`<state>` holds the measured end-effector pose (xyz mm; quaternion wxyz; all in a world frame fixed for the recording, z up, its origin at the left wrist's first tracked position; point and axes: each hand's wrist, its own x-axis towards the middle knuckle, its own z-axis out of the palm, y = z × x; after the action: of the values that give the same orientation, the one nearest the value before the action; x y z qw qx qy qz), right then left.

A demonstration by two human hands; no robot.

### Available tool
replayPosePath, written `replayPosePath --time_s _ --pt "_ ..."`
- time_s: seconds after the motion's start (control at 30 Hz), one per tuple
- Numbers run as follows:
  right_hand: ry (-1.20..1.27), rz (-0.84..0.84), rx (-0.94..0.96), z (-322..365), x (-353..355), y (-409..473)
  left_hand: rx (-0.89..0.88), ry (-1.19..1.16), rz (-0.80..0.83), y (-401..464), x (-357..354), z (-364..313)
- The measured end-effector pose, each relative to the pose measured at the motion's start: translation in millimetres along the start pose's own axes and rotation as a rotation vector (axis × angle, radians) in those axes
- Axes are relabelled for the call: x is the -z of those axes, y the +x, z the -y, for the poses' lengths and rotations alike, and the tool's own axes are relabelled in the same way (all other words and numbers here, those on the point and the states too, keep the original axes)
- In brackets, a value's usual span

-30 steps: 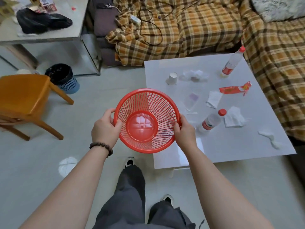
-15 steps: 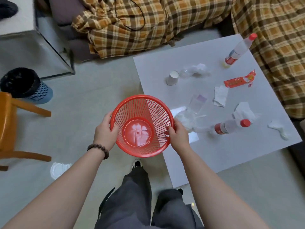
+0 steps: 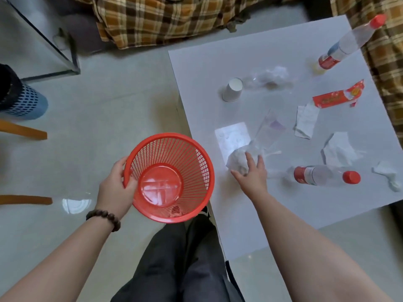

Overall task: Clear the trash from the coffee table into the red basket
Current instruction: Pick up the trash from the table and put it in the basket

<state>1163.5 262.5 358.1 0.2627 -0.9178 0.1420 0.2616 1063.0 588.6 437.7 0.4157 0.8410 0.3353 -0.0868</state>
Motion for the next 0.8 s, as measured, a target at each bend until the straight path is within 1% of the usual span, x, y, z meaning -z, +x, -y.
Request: replayPosePath --time_s 0.1,0.17,0.2,0.3,0.33,0.43,0.57,0.7,0.8 --pt "-0.177 0.057 0.015 -10.7 -15.1 24.6 0.049 0.033 -0.013 4.1 -1.4 11.1" --pt "-0.241 0.103 0.009 -17.3 -26.7 36.5 0.070 0.046 -0.038 4.4 -4.8 17.2" --pt "-0.273 0.099 0.014 -19.9 -31.7 39.8 0.069 0.062 -0.045 3.9 -6.4 19.2" --pt "-0.322 -0.025 0.066 -22.8 -35.7 44.7 0.097 0.082 -0.020 1.6 -11.9 19.7" --pt "-0.304 -0.052 0.074 -22.4 -34.4 45.4 0.114 0.072 -0.005 0.9 -14.4 18.6" --pt "-0.208 -0.060 0.087 -20.0 -23.9 42.4 0.170 0.028 0.009 -1.9 -17.6 12.5" --pt "-0.058 -0.125 0.142 -9.1 4.3 19.4 0.238 -0.017 0.006 -5.2 -12.3 -3.6" --pt "0.141 -0.211 0.289 23.6 39.6 -20.9 0.282 -0.074 0.007 -6.0 -1.2 -28.6" --pt "0.263 -0.245 0.427 58.3 57.6 -56.5 0.249 -0.064 0.033 -11.1 6.3 -50.8"
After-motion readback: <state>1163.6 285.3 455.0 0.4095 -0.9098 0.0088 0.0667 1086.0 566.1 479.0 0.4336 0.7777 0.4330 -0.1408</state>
